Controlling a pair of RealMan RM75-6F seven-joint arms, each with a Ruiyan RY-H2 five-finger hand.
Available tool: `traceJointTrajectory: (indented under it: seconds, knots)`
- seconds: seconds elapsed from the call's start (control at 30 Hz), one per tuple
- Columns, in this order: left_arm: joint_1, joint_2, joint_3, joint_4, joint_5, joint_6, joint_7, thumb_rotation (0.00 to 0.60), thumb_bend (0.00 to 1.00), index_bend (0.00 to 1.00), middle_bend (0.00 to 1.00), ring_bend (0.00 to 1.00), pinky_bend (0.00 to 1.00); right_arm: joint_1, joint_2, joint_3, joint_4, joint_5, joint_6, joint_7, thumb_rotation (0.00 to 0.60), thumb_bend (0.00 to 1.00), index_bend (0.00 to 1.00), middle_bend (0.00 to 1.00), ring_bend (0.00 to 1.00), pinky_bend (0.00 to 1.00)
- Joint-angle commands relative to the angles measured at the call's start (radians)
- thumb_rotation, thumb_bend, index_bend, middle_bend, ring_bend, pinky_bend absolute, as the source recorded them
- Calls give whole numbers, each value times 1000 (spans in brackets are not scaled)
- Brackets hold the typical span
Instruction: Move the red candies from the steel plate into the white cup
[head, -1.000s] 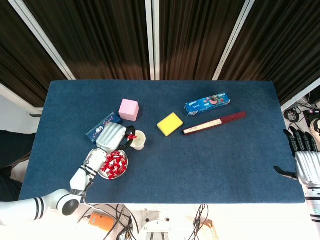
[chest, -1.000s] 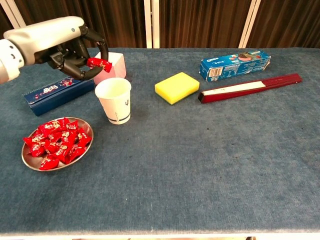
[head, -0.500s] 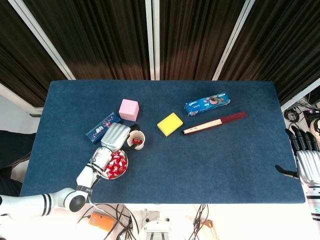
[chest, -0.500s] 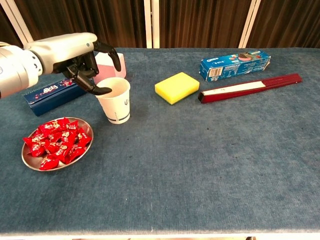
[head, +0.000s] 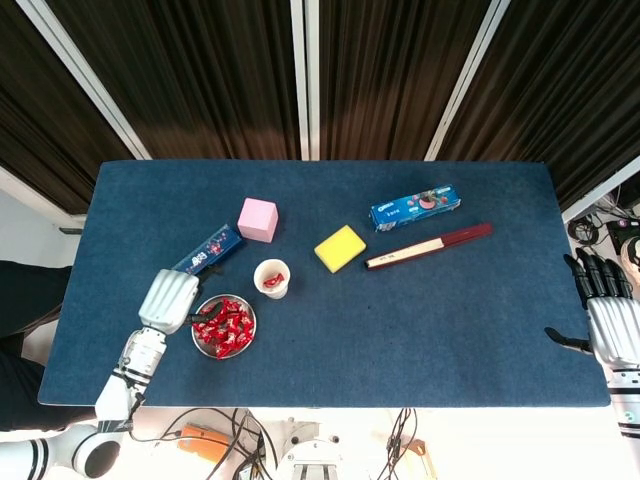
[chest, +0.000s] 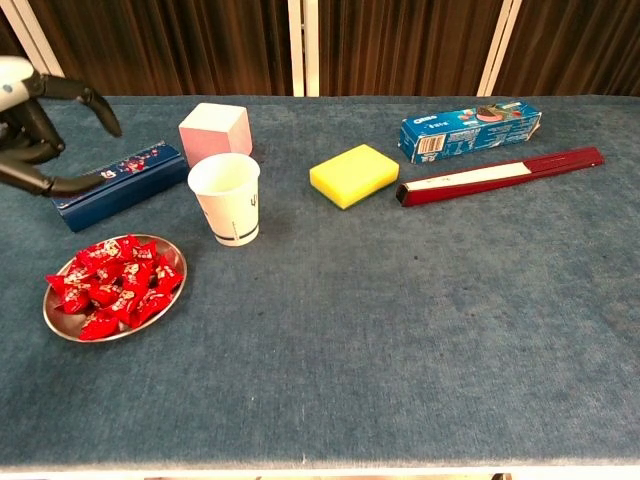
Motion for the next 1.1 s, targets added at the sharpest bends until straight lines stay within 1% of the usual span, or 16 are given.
traceJointTrajectory:
  seconds: [0.03, 0.13, 0.23, 0.63, 0.83, 0.9, 1.03, 1.1]
  knots:
    - [16, -40, 29, 55, -7, -22, 21, 510, 223, 354, 968, 869, 814, 1, 1, 0, -3, -1, -1, -2, 600, 150, 0, 11, 0, 0]
    - [15, -85, 36, 111, -17, -43, 53, 564, 222, 359, 968, 869, 814, 1, 3, -1, -7, -1, -1, -7, 600, 151, 0, 11, 0, 0]
    - [13, -119, 33, 151, -34, -61, 82, 591, 223, 368, 968, 869, 814, -1, 6, -1, -12, 0, 3, -10, 600, 152, 0, 11, 0, 0]
    - [27, -159, 28, 206, -70, -82, 135, 593, 222, 407, 968, 871, 814, -5, 4, -4, -18, 9, 1, -17, 600, 152, 0, 11, 0, 0]
    - [33, -169, 23, 225, -82, -92, 137, 591, 229, 444, 968, 871, 814, -3, 5, -4, -22, 10, -2, -25, 600, 151, 0, 11, 0, 0]
    - [33, -169, 22, 226, -83, -102, 124, 591, 254, 469, 968, 871, 814, -2, 5, -3, -23, 11, -3, -25, 600, 151, 0, 11, 0, 0]
    - [32, -168, 20, 240, -67, -113, 83, 592, 362, 562, 970, 874, 814, -2, 4, -4, -23, 14, -5, -25, 600, 152, 0, 11, 0, 0]
    - [31, -165, 19, 241, -57, -120, 56, 599, 410, 590, 972, 876, 814, -3, 4, -3, -23, 15, -4, -24, 600, 152, 0, 10, 0, 0]
